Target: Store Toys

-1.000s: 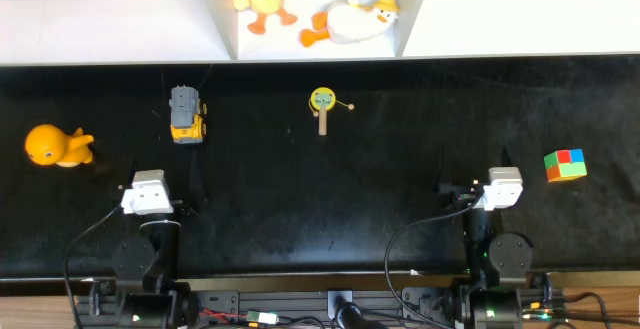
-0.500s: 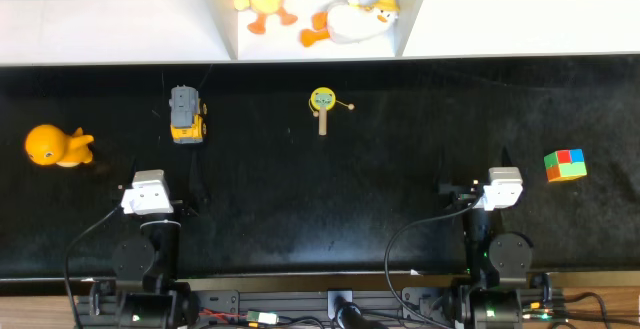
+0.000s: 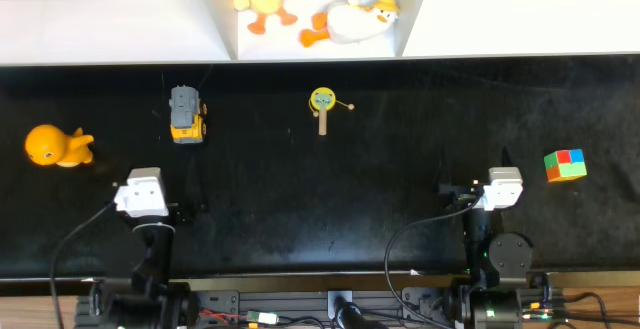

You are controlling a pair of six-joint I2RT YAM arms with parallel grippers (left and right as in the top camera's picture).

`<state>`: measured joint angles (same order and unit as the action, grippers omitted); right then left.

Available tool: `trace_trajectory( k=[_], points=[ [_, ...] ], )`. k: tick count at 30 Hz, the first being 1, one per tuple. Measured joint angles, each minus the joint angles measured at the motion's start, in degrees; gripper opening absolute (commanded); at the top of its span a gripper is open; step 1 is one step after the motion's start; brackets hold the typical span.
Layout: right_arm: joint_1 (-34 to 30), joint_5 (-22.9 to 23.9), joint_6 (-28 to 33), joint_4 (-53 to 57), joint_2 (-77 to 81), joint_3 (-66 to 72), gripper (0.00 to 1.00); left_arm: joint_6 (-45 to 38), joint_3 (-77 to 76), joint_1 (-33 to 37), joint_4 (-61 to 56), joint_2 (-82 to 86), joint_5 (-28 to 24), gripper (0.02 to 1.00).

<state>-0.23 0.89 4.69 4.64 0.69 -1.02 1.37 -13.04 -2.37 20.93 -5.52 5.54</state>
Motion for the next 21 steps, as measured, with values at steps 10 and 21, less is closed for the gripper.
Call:
trace_trajectory(
  k=[10,21],
  points=[
    [0.0,0.0,0.0,0.0,0.0,0.0,0.996,4.6,-18.5,0.2,20.4,-9.0,0.0,0.998],
    [0.0,0.0,0.0,0.0,0.0,0.0,0.993,8.2,-30.5,0.2,39.6,-10.3,2.0,0.996]
  ],
)
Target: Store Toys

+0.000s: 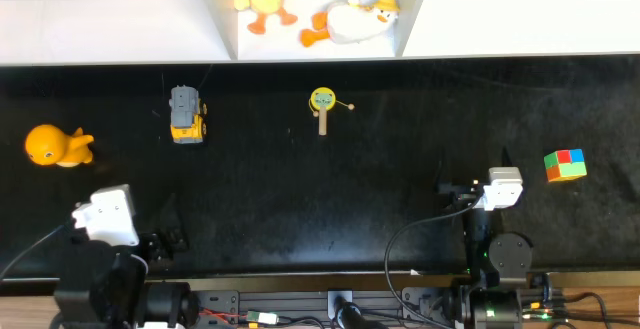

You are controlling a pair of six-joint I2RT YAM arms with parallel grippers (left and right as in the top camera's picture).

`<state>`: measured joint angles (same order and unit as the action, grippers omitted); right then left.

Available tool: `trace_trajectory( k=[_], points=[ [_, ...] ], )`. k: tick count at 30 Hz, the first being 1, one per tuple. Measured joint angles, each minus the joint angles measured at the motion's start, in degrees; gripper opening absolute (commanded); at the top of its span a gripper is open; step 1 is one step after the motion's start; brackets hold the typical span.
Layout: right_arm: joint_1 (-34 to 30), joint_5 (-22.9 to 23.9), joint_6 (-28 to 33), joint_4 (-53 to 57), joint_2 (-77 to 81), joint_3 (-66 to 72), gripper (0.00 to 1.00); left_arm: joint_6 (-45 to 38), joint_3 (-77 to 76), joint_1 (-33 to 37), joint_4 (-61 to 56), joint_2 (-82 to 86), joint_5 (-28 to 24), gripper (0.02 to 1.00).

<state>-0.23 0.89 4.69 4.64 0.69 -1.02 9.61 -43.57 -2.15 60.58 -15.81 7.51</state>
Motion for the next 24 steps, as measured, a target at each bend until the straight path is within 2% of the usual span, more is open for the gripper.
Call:
trace_trajectory(
  k=[8,16,24],
  points=[
    [0.0,0.0,0.0,0.0,0.0,0.0,0.993,2.1,-5.3,0.0,1.7,-7.0,2.4,0.998],
    [0.0,0.0,0.0,0.0,0.0,0.0,0.993,6.8,-9.5,0.3,1.6,-16.6,7.6,0.998],
    [0.0,0.0,0.0,0.0,0.0,0.0,0.993,10.0,-9.5,6.7,1.6,-18.0,9.9,0.998]
  ],
)
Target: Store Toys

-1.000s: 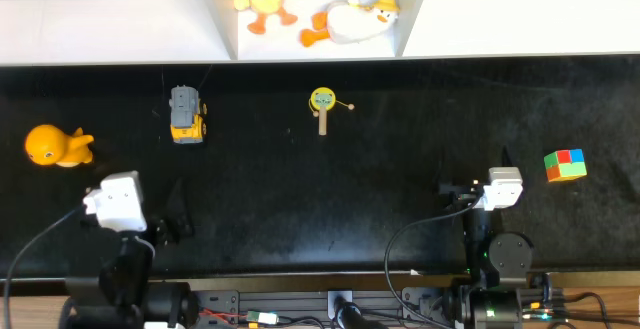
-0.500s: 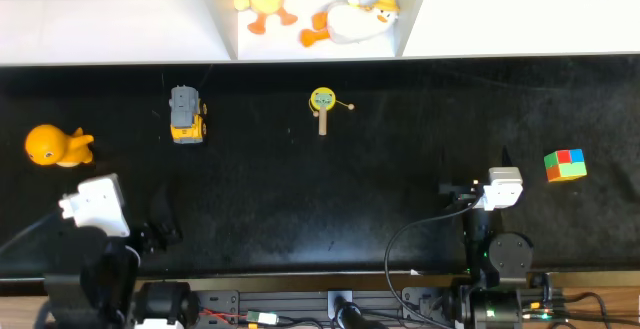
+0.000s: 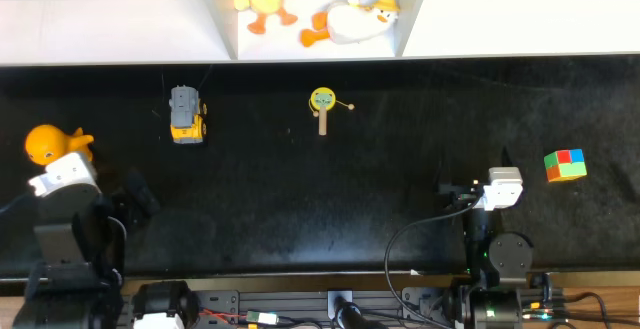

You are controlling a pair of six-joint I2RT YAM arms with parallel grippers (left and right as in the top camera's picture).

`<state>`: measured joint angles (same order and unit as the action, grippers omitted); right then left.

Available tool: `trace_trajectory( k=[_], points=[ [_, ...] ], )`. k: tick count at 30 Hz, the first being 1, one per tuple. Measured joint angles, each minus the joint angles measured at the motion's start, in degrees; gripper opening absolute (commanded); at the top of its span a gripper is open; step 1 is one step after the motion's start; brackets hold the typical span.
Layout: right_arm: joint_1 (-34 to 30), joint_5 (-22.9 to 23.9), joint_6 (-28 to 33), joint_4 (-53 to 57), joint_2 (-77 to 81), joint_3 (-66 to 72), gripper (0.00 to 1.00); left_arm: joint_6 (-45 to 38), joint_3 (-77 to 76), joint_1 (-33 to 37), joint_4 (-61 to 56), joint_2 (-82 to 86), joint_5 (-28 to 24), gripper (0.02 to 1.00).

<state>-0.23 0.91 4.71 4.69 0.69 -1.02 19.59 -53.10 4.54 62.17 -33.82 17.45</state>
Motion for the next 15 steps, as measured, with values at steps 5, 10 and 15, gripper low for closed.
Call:
trace_trajectory(
  k=[5,10,15],
  points=[
    [0.0,0.0,0.0,0.0,0.0,0.0,0.993,0.0,0.0,4.1,-0.5,-0.1,0.4,0.996],
    [0.0,0.0,0.0,0.0,0.0,0.0,0.996,-0.4,-0.1,9.3,-1.2,-2.3,0.3,0.996],
    [0.0,0.0,0.0,0.0,0.0,0.0,0.996,-0.7,-0.1,16.6,-1.5,-6.4,-0.7,0.996]
  ],
)
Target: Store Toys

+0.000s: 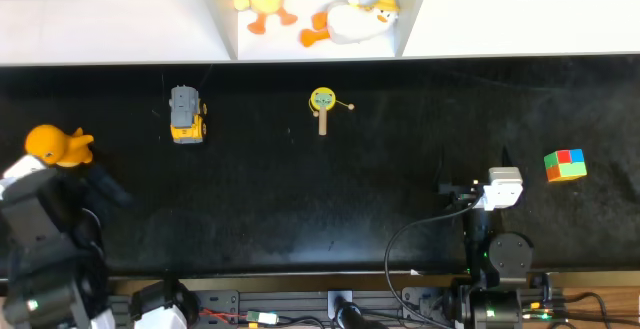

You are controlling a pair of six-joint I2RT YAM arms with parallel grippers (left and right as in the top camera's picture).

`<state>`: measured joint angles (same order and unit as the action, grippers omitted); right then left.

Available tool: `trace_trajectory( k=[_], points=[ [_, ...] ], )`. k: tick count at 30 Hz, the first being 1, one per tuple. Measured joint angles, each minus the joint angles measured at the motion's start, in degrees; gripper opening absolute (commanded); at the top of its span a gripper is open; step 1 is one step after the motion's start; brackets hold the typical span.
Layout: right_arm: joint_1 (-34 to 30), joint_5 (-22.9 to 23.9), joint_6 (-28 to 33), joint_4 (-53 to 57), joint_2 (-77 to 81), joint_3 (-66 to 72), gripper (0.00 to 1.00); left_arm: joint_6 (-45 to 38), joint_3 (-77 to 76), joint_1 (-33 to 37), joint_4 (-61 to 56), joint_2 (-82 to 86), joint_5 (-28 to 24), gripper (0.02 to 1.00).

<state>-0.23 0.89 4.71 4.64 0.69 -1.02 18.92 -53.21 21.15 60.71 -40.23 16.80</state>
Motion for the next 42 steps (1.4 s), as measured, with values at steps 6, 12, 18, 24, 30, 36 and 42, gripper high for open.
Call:
trace_trajectory(
  k=[6,12,18,24,30,36,42],
  points=[
    [0.0,0.0,0.0,0.0,0.0,0.0,0.996,-4.7,0.0,8.6,-0.5,-4.5,-5.2,0.996],
    [0.0,0.0,0.0,0.0,0.0,0.0,0.996,-10.6,0.0,14.4,-1.4,-7.3,-9.7,0.998],
    [0.0,0.0,0.0,0.0,0.0,0.0,0.996,-16.1,0.0,19.6,-2.6,-10.8,-15.0,0.998],
    [0.0,0.0,0.0,0.0,0.0,0.0,0.993,-24.0,0.0,28.6,-5.9,-11.3,-22.4,0.998],
    [0.0,0.0,0.0,0.0,0.0,0.0,0.993,-38.4,0.0,32.9,-6.9,-11.7,-31.6,0.998],
    [0.0,0.0,0.0,0.0,0.0,0.0,0.993,-49.4,0.0,32.9,-10.2,-15.8,-36.9,0.998],
    [0.0,0.0,0.0,0.0,0.0,0.0,0.993,-53.9,0.0,32.9,-13.6,-21.7,-38.3,0.996]
  ],
)
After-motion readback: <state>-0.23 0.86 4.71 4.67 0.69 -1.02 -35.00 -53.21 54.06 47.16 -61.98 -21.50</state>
